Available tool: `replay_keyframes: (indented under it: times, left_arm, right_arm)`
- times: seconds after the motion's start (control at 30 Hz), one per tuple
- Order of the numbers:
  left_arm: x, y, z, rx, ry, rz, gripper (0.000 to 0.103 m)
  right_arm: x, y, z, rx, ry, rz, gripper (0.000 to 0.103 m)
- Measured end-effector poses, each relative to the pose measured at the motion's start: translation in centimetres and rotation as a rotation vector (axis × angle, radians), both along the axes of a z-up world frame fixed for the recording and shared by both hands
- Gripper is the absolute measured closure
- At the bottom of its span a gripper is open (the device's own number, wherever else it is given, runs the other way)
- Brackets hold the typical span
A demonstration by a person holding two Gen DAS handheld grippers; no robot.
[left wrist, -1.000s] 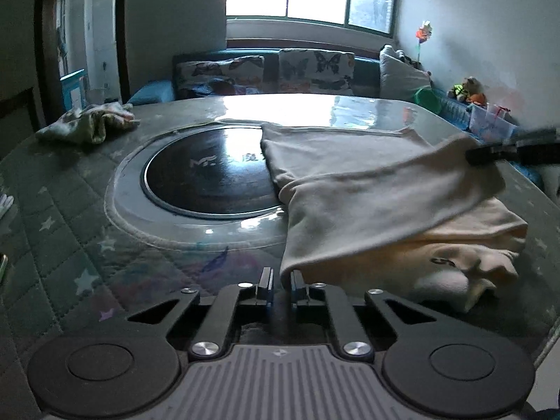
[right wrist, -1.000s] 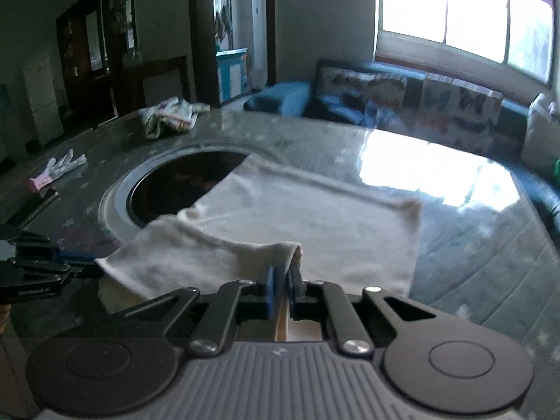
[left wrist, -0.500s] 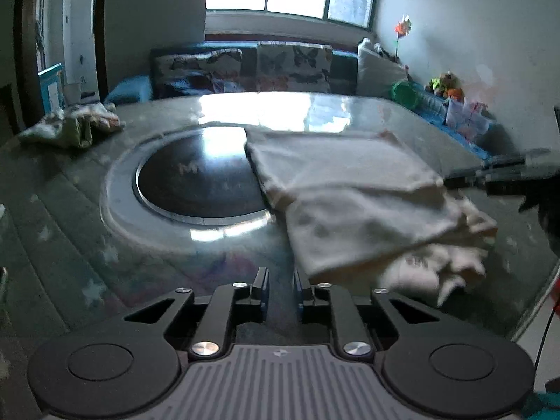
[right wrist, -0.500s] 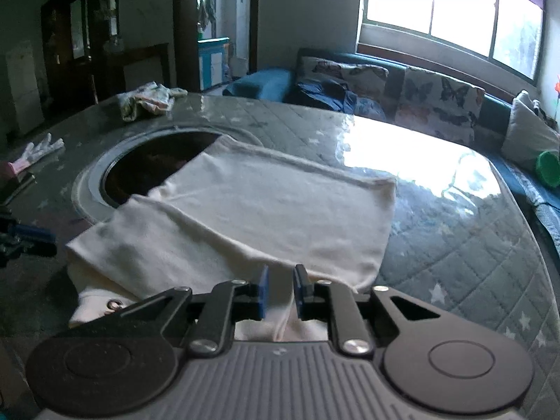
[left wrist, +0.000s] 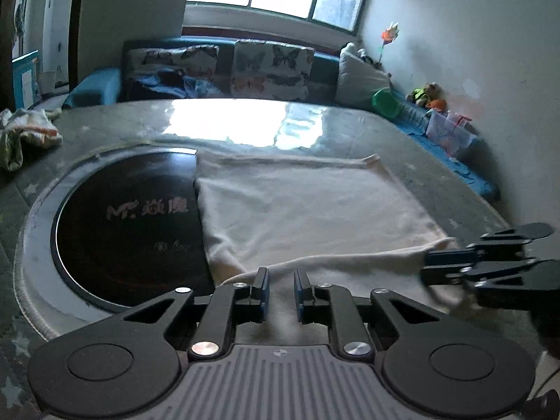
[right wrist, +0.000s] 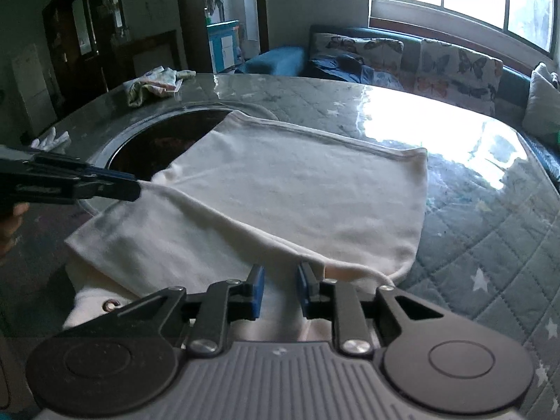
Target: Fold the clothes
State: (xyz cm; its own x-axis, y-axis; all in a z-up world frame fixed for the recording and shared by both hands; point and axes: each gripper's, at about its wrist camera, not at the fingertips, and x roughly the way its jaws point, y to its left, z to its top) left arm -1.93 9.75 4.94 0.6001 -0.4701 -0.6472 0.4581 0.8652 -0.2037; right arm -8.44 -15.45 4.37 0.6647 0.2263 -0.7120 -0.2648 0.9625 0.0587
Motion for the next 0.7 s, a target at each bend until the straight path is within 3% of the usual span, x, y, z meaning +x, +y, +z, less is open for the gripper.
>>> replay_keyframes:
  times: [0.1, 0.27, 0.47, 0.7]
  left_arm:
    - [0.5, 0.4, -1.0, 0.002, 0.017, 0.008, 0.087]
    - [0.1, 0.7, 0.1, -0.007, -0.015, 0.017, 0.085]
    - [-0.6, -0.2, -0.8, 0.053, -0.032, -0.010, 0.081]
    - [-2.5, -1.3, 1.1, 0.054, -0.089, -0.051, 0.076]
  right_arm:
    - [0.0, -0.2, -0.2, -0.004, 0.009, 0.002, 0.082]
    - [-0.1, -0.2, 0.4, -0.003, -0.005, 0.004, 0.078]
    - [-0.8, 0.6, 0.0, -0.007, 0.005, 0.057, 0.073]
    - [-1.6, 1.2, 0.7, -0.033, -0.016, 0.075, 0.064]
